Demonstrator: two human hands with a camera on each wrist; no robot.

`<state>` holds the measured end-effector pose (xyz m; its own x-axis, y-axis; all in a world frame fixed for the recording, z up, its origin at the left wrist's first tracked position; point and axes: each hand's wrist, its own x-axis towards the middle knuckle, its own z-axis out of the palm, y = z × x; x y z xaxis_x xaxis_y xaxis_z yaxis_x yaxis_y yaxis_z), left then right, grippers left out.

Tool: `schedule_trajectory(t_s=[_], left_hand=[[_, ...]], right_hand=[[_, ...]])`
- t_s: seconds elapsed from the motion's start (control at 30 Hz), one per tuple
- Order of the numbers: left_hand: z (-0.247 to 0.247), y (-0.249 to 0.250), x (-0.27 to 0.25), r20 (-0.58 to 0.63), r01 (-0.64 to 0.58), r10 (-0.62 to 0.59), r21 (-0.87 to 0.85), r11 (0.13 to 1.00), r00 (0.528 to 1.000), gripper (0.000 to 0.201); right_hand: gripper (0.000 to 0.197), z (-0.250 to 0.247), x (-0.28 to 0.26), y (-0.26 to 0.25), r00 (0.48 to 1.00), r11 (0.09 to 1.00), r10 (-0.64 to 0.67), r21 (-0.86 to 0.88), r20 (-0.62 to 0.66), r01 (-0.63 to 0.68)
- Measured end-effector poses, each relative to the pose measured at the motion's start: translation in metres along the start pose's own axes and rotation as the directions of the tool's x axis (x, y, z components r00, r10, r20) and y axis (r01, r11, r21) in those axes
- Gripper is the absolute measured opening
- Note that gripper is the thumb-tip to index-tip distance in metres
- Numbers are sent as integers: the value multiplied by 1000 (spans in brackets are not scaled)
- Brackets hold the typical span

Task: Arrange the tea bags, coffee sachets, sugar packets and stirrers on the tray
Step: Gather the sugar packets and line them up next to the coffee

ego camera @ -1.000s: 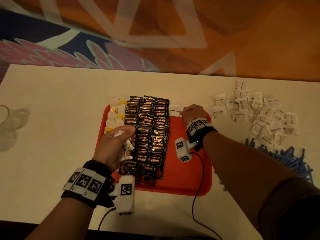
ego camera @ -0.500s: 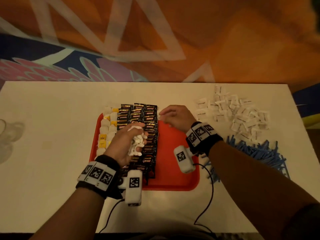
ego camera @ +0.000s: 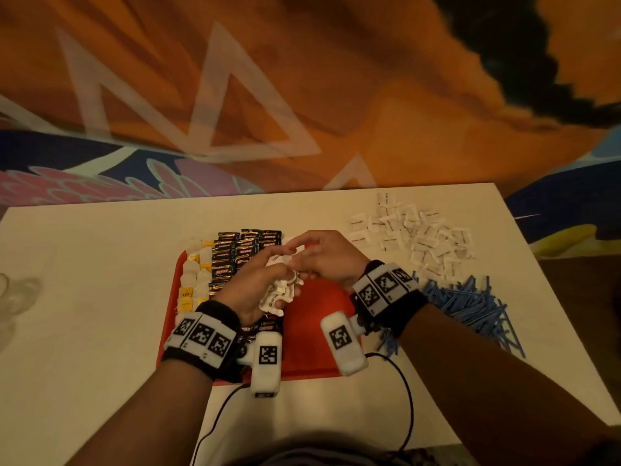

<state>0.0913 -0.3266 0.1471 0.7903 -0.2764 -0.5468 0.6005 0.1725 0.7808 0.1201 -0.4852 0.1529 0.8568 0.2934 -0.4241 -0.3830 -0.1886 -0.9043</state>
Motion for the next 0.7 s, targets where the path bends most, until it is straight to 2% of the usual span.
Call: schedule_trajectory(t_s=[0.13,0.2,0.37,0.53,0.7], left_hand=[[8,-4,-2,46,-47,48,-41,998,998,35],[13,-5,-4,38,-66,69,-75,995,997,36],[22,-7,-9,-8,-88,88,-43,995,996,17],[23,-15,-10,-57,-99,96,-59,993,994,35],[20,-25,-11,-128,-72,56,-119,990,990,35]], right_hand=[[25,-7,-12,3,995,991,8,134,-101,5],[23,-11,-17,4,994,974,14,226,-109,11],[23,-17,-25,5,993,927,34,376,-117,13],[24,-23,-29,7,989,870,19,489,-145,56],[27,-28,-29,6,983,893,-22,438,-181,101]])
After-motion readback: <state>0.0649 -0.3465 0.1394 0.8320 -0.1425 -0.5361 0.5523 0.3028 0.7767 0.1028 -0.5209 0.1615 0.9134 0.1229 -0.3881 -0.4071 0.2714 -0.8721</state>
